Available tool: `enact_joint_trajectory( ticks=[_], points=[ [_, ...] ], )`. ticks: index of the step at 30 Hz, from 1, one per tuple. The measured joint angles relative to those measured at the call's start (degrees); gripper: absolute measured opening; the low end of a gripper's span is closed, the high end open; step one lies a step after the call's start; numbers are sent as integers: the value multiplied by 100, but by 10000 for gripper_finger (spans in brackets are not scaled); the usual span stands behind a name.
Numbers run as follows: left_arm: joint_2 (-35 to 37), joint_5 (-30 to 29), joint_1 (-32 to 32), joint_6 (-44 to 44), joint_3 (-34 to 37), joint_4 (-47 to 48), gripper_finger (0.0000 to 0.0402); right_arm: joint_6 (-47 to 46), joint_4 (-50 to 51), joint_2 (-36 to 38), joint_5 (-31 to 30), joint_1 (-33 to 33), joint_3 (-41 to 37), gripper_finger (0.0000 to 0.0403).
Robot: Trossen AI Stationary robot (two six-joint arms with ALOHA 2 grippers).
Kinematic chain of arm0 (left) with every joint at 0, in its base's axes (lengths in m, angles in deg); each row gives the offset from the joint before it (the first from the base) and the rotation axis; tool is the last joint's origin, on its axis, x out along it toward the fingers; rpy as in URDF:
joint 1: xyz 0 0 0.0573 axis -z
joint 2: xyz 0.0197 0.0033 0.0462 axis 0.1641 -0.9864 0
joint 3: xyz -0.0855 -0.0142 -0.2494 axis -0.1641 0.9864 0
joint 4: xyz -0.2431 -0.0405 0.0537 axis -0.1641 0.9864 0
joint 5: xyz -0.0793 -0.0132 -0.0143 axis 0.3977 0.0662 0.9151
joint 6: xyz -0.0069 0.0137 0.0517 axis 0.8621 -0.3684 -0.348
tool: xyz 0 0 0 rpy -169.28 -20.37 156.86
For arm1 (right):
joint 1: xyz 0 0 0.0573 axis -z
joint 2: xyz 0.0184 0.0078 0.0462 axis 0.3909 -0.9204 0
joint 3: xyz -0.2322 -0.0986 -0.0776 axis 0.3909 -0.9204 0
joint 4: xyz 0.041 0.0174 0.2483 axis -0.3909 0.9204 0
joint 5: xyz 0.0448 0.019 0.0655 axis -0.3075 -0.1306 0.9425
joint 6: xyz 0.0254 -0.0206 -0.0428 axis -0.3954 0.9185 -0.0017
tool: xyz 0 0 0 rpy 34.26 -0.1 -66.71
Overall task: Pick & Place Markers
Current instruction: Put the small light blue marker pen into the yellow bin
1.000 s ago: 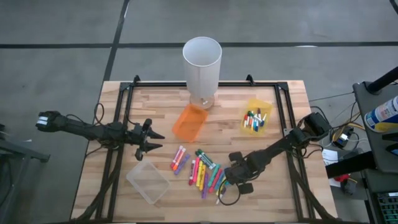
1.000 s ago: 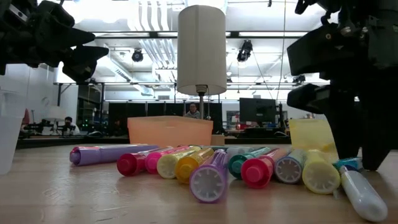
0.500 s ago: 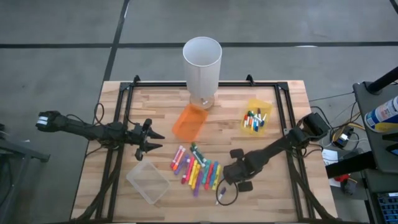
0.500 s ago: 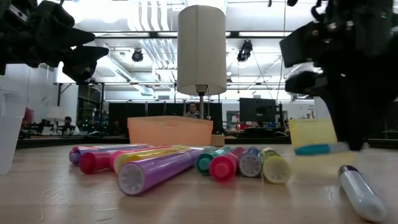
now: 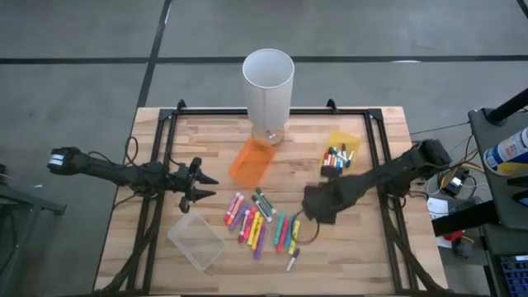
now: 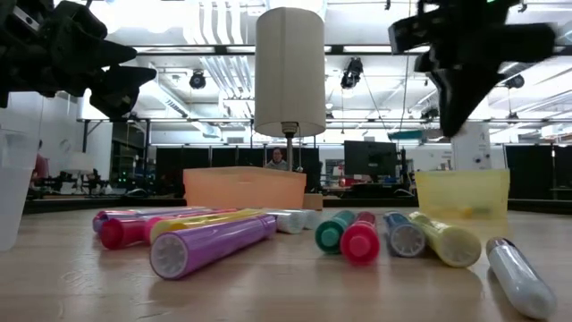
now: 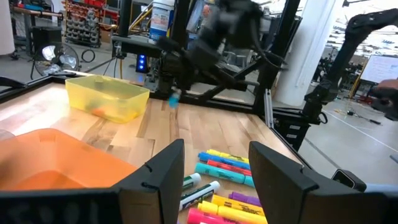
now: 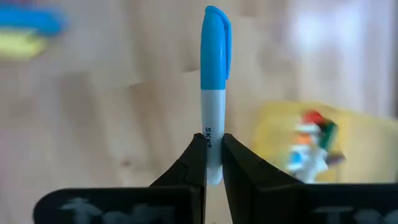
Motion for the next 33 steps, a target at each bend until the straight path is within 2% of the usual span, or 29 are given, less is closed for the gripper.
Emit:
enact_joint_trajectory(
  ticks=[4,12,18,33],
  points=[
    [0,0,0,0,0,1,174,-737,208,531,-144,476,-245,26],
    [2,1,-1,-1,1,0,174,-1579,441,1639,-144,1585,-1017,26],
    [0,2,-1,-2,1,1,174,-1571,341,2248,20,2307,-1628,29],
    [0,2,-1,-1,2,1,174,-1267,-44,2352,138,2511,-2001,29]
  ],
)
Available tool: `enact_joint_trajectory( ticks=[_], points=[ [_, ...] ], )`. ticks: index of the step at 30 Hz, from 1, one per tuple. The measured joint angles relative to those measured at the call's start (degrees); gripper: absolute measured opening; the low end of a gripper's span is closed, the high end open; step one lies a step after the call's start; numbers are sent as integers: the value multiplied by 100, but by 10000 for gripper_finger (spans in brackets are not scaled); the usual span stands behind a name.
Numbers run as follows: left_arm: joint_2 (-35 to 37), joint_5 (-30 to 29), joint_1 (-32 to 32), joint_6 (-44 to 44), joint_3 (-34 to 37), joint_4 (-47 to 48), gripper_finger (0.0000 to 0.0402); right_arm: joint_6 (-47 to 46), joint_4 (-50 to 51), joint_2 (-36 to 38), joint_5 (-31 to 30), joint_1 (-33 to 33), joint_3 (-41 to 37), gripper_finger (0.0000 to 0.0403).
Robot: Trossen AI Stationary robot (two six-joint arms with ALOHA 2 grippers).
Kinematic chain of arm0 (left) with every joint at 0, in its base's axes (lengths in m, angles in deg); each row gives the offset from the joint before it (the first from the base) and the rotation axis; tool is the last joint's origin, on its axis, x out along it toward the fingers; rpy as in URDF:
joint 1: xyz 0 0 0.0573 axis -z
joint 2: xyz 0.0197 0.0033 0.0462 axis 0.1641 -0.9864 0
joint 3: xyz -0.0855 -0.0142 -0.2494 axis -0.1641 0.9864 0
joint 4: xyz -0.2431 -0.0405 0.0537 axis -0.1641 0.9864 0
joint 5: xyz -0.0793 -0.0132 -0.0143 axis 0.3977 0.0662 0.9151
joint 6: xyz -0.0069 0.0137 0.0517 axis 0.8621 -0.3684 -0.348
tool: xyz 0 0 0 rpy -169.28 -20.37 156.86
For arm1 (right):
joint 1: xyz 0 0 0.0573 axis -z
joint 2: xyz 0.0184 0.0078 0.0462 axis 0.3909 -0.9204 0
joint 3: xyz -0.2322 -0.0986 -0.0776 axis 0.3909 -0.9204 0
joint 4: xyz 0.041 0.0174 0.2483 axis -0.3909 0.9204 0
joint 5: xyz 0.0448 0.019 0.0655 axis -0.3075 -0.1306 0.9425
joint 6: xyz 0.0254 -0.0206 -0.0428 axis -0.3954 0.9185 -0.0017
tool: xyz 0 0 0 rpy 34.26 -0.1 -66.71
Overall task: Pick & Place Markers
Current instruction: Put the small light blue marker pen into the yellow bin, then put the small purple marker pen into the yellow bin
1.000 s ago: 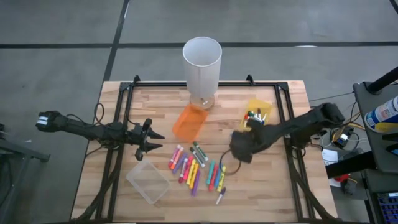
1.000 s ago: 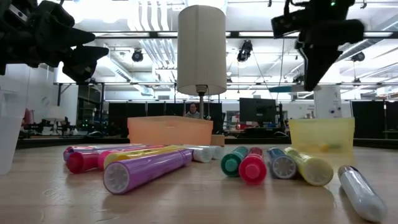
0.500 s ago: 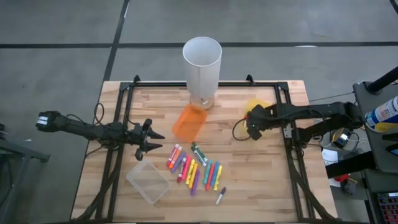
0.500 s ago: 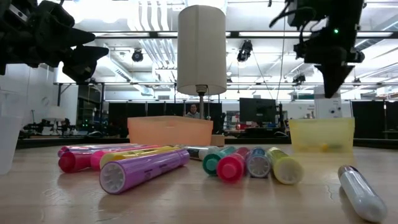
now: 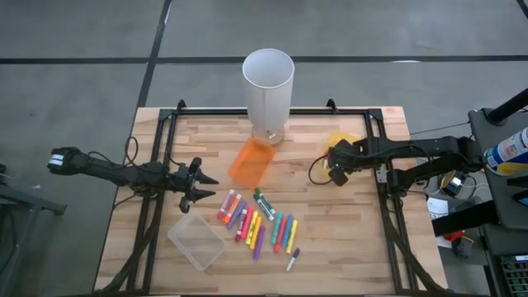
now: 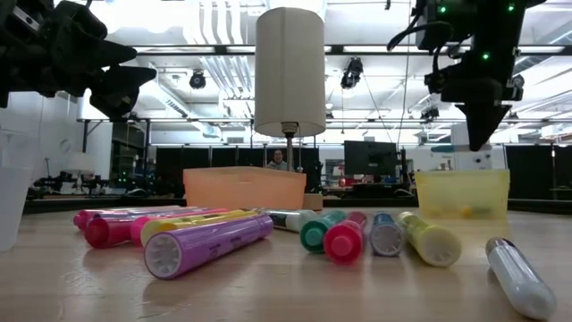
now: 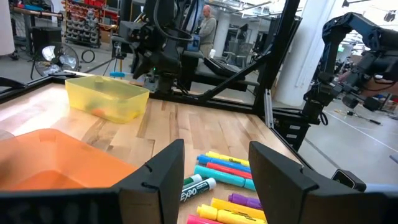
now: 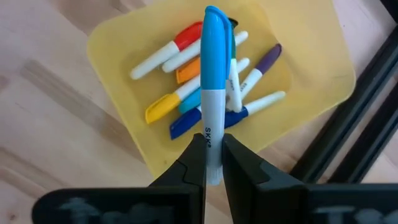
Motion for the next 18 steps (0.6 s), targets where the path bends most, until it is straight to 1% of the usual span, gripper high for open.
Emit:
enact_joint_trajectory(
  ticks=[4,7,9,14,18],
  points=[
    [0,-2,0,-1,-2,-1,174,-8,-286,-7,-2,0,-8,30],
    [0,0,0,-1,-1,1,174,-12,-348,-7,-47,0,-22,40],
    [0,-1,0,1,0,1,174,-13,-370,-9,-151,0,-22,56],
    [0,-1,-1,0,-1,0,174,-80,-379,-9,-160,0,-24,104],
    [1,-1,-1,0,-2,1,174,-92,-392,-9,-166,0,-24,133]
  ],
)
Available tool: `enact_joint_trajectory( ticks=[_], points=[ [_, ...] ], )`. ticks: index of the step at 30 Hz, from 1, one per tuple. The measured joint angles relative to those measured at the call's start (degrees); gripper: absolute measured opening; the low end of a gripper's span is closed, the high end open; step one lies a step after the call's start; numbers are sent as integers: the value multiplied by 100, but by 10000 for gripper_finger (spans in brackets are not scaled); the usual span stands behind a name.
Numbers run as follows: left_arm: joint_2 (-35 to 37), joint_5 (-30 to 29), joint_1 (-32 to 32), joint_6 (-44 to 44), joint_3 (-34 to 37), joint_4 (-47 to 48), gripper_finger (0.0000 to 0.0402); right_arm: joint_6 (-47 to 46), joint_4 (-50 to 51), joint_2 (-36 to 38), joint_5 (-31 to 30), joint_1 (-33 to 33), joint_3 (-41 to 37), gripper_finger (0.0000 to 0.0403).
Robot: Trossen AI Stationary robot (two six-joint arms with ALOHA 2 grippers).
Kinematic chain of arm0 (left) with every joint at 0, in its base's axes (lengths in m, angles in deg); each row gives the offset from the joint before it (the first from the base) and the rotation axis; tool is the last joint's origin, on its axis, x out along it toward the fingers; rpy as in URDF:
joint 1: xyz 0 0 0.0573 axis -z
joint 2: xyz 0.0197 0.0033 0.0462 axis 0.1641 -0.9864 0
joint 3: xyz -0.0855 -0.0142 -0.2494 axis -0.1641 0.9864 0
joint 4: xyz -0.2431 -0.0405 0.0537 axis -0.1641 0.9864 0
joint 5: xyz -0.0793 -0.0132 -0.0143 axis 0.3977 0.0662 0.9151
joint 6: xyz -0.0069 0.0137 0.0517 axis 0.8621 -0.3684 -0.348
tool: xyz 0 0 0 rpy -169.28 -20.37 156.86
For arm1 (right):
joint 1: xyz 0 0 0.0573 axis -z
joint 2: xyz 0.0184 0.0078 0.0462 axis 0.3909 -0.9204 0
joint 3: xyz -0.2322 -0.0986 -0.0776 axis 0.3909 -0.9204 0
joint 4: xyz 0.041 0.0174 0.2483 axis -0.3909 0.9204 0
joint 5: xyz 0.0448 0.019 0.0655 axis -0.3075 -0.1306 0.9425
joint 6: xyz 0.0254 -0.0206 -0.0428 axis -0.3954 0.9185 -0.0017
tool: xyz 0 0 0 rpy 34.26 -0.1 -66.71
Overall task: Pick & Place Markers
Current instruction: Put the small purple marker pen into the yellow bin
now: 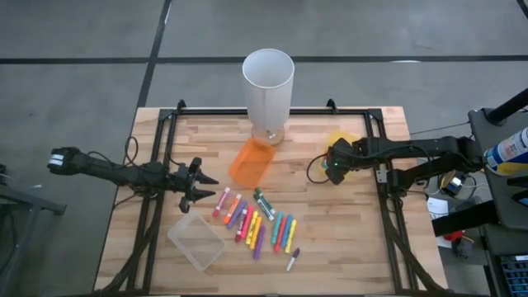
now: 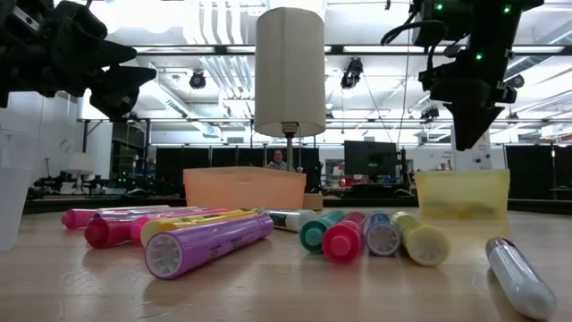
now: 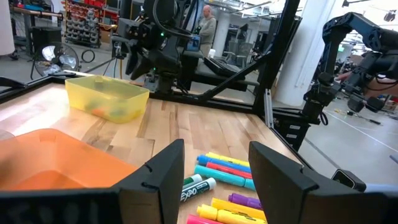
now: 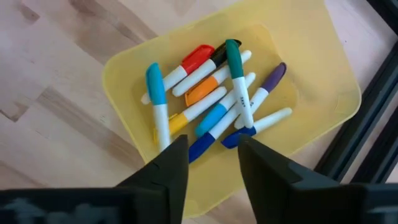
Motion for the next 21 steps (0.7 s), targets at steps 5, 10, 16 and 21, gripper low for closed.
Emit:
enact_joint_trajectory(
  ticks=[5,10,16,21],
  points=[
    [1,2,1,-1,2,0,174,9,-20,-2,0,0,0,156],
    [-1,0,-1,-1,0,0,174,20,-31,-4,0,0,0,161],
    [-1,0,-1,1,2,-1,174,260,-193,-4,2,-36,0,162],
    [-1,0,0,-1,0,0,174,464,-525,-4,71,-98,0,160]
  ],
)
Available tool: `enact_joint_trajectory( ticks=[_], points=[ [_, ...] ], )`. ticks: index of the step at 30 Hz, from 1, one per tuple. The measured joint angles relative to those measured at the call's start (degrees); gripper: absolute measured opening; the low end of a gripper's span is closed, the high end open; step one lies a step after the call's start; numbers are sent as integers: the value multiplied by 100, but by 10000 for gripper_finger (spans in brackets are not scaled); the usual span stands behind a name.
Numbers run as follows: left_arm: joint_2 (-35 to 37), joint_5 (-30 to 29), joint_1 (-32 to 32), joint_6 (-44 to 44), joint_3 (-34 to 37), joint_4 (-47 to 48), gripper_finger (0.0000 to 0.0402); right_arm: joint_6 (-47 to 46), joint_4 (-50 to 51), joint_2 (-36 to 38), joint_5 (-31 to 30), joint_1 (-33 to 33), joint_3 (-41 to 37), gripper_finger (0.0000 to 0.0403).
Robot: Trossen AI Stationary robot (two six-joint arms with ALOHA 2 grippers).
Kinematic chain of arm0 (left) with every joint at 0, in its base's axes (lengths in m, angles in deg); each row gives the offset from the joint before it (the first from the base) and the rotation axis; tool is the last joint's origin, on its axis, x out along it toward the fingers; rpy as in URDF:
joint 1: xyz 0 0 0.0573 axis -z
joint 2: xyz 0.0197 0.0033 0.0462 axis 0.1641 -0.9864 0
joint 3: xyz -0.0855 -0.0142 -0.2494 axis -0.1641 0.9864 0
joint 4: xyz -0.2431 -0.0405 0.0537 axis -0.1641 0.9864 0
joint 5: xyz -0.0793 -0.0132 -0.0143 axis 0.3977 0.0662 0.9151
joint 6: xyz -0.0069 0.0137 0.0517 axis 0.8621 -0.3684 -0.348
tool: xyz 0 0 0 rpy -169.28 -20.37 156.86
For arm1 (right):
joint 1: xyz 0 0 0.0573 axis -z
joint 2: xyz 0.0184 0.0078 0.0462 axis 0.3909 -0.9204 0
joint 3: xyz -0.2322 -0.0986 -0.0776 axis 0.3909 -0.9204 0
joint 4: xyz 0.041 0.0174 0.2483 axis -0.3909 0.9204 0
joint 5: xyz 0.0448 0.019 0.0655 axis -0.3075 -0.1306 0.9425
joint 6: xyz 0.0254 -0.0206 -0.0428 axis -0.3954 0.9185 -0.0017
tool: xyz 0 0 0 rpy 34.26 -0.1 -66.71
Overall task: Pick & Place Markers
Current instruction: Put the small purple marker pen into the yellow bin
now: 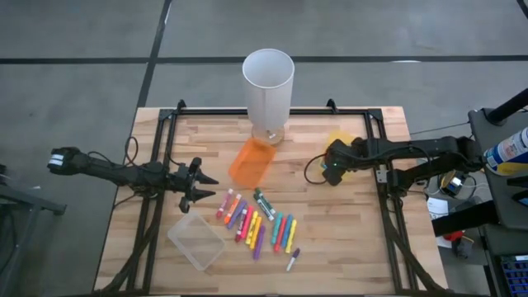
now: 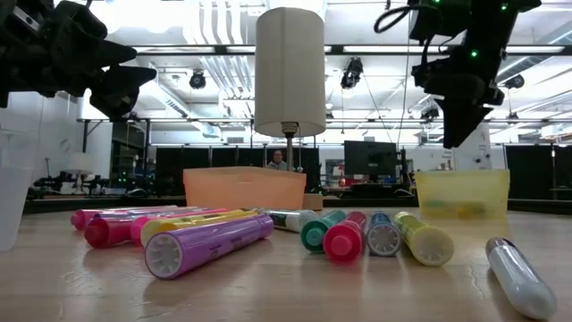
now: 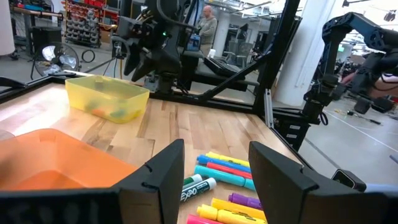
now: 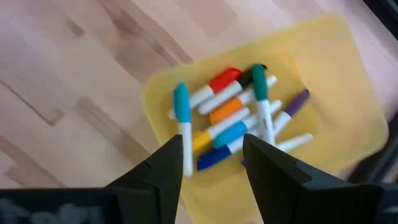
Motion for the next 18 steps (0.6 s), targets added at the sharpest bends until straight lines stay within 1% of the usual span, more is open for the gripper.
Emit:
enact_joint_trajectory(
  ticks=[9,14,18],
  points=[
    [0,1,-1,0,1,-1,174,910,-715,0,275,-367,0,162],
    [0,2,1,1,0,0,174,1696,-1381,0,800,-707,0,164],
    [0,2,1,2,2,0,174,2365,-2017,-13,1372,-1073,0,164]
  ],
)
